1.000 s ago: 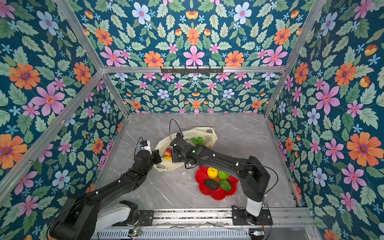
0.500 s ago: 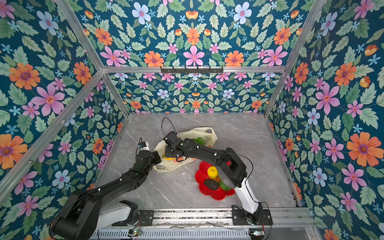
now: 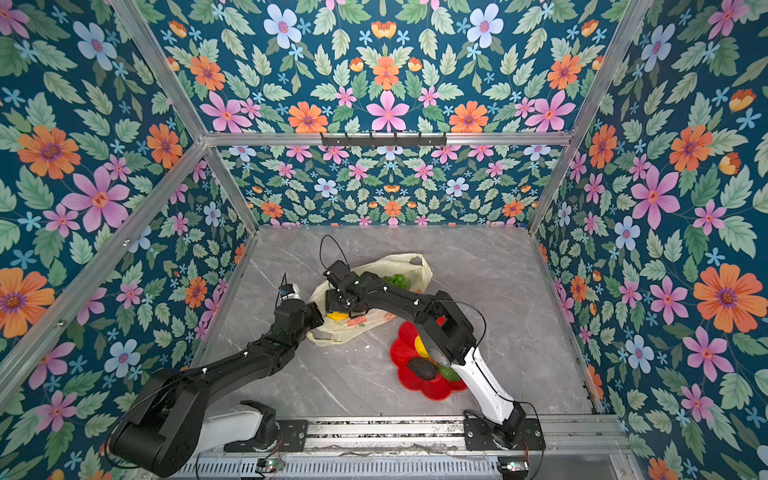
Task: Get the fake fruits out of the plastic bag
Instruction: 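Reach into the bag toward the yellow banana with the right gripper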
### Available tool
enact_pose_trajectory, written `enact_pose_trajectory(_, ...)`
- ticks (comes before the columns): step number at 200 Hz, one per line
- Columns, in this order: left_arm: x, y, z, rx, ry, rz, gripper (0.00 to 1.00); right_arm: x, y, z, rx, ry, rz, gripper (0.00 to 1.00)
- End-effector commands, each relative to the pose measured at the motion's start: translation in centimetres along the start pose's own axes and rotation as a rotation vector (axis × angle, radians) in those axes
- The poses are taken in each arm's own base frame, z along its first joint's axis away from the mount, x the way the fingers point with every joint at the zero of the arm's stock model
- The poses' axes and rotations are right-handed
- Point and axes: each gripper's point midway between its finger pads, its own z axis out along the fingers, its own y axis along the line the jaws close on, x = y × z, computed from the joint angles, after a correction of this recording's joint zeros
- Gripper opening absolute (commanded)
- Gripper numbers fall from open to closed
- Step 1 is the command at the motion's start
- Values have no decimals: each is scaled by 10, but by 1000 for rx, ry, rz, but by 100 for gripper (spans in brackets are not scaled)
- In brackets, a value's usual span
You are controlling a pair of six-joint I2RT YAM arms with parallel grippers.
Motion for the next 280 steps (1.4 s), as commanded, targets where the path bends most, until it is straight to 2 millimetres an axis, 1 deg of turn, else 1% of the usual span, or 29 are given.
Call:
enact_pose_trajectory(1,-6,-1,-3,7,-25,-7,0,2,-9,2,50,7,-13,67)
enact_pose_trajectory(39,-10,1,-7,-2,-46,-9,0,-2,-28,1,149,-12,-39,63)
enact_pose_trajectory(60,-10,0,-6,1,-41,-5,0,-7,-37,-4,189,-29,-43,62)
enact_pose_trajectory(72,-8,-1,-4,6,-31,-1,0,-11,-39,-8,200,-42,-47,62)
enact_pose_trajectory(99,-3,-2,1,0,-1,7,0,-18,-45,-10,205,-52,-34,61)
enact_pose_trajectory(134,-2,-4,2,11,6,8,0,-25,-47,-13,213,-65,-38,59)
enact_pose_trajectory(165,-3,-5,2,14,5,11,0,-28,-40,-17,182,-73,-39,57)
enact_pose_trajectory(188,-3,-6,1,18,5,10,0,-28,-27,-19,129,-78,-45,57)
enact_pose_trajectory(217,-3,-6,1,18,3,11,0,-23,-17,-11,99,-53,-43,57)
enact_pose_trajectory(240,-4,-5,0,16,-1,12,0,-19,-10,-9,94,-46,-56,57)
enact_pose_trajectory(262,-6,-5,-1,15,-6,12,0,-14,-3,-11,92,-40,-63,52)
enact_pose_trajectory(280,-6,-5,-1,14,-6,12,0,-14,-6,-17,141,-70,-53,47)
